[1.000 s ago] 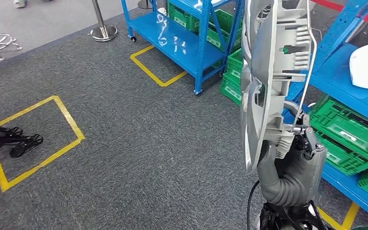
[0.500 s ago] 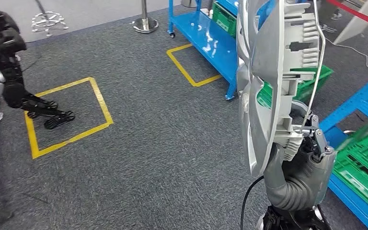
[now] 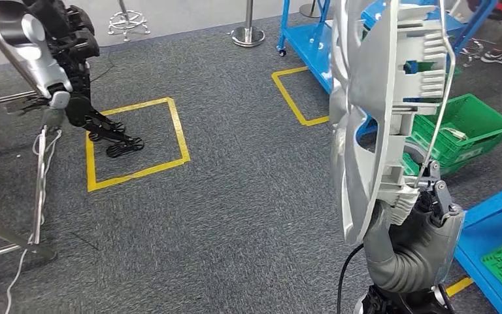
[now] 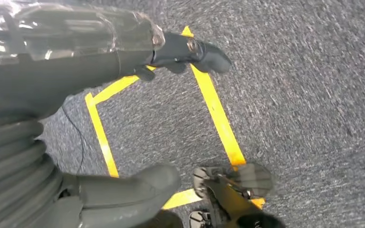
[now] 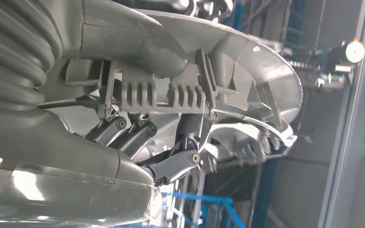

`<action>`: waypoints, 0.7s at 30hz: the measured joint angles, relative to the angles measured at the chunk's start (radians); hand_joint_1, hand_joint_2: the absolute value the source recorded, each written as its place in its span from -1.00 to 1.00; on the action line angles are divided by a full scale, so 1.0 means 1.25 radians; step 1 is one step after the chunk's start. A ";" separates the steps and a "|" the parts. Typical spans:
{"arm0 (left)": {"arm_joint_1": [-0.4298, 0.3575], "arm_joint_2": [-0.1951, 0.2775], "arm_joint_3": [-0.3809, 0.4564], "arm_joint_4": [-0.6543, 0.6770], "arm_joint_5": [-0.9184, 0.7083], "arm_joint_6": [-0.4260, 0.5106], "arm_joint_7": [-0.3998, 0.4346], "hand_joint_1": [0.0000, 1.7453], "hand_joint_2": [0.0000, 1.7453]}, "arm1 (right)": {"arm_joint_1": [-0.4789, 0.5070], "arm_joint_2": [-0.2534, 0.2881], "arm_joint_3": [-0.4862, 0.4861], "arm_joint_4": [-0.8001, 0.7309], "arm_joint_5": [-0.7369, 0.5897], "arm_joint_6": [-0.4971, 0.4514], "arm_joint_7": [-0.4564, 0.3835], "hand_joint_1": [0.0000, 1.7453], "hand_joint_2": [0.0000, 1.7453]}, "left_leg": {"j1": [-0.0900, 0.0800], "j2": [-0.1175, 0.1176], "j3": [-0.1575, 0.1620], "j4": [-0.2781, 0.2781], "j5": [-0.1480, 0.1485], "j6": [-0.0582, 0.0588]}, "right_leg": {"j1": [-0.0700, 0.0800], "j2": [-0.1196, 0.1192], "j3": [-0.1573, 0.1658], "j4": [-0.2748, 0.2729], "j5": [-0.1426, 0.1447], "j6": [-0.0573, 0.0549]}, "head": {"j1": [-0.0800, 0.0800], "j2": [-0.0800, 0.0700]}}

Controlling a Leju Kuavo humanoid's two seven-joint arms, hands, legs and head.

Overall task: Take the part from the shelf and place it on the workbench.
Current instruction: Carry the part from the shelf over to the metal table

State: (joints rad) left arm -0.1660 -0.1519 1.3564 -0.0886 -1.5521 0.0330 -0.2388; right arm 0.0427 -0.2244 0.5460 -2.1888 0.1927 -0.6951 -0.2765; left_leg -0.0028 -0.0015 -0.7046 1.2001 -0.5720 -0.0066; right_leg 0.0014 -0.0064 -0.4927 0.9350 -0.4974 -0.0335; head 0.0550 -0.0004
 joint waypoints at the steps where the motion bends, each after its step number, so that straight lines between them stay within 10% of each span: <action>1: 0.000 0.000 0.000 0.000 -0.001 0.000 -0.001 -1.00 1.00 | 0.002 0.000 0.000 0.000 -0.001 0.000 -0.002 1.00 1.00 | 0.007 0.002 -0.018 0.040 -0.015 -0.007 | -0.001 -0.012 0.000 0.001 -0.001 0.002 | -0.003 0.000; 3: 0.001 0.001 0.002 0.000 -0.003 0.000 -0.001 -1.00 1.00 | 0.006 0.000 0.000 0.000 -0.004 0.000 -0.006 1.00 1.00 | 0.021 0.007 -0.016 0.044 -0.003 -0.022 | -0.007 -0.034 0.000 0.005 -0.006 0.009 | -0.007 0.000; 6: 0.001 0.003 0.007 0.000 -0.004 0.000 -0.002 -1.00 1.00 | 0.007 0.000 0.001 0.000 -0.005 0.000 -0.011 1.00 1.00 | 0.033 0.057 0.066 -0.096 0.053 -0.039 | -0.016 -0.058 -0.001 0.026 -0.023 0.032 | -0.013 0.000; 9: 0.000 0.003 0.009 -0.001 -0.004 0.000 -0.003 -1.00 1.00 | 0.007 0.000 0.003 -0.002 -0.005 0.000 -0.012 1.00 1.00 | 0.027 0.082 0.082 -0.128 0.056 -0.018 | -0.017 -0.074 0.000 0.040 -0.036 0.051 | -0.012 0.000; 13: -0.002 0.006 0.009 -0.001 -0.004 0.000 -0.003 -1.00 1.00 | 0.007 0.001 0.007 -0.003 -0.005 0.001 -0.013 1.00 1.00 | 0.023 0.040 0.079 -0.128 0.061 0.006 | -0.026 -0.047 -0.013 0.088 -0.081 0.061 | 0.001 0.000; 17: -0.002 0.007 0.009 -0.001 -0.004 0.000 -0.003 -1.00 1.00 | 0.008 0.000 0.011 -0.003 -0.005 0.001 -0.013 1.00 1.00 | 0.010 -0.007 0.076 -0.128 0.065 0.019 | -0.018 0.001 -0.099 0.276 -0.161 0.047 | 0.022 0.000; 21: -0.002 0.006 0.010 -0.001 -0.003 -0.004 -0.005 -1.00 1.00 | 0.003 0.000 0.016 -0.003 -0.005 0.001 -0.013 1.00 1.00 | 0.002 -0.058 0.077 -0.128 0.069 0.024 | 0.004 0.041 -0.049 0.133 -0.057 0.012 | 0.024 0.000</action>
State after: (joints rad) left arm -0.1684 -0.1450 1.3695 -0.0900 -1.5561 0.0277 -0.2448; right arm 0.0465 -0.2239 0.5658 -2.1920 0.1865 -0.6943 -0.2926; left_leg -0.0005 -0.0734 -0.6081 1.0399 -0.4859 0.0228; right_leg 0.0058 0.0445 -0.5542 1.1012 -0.5683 -0.0190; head 0.0853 -0.0004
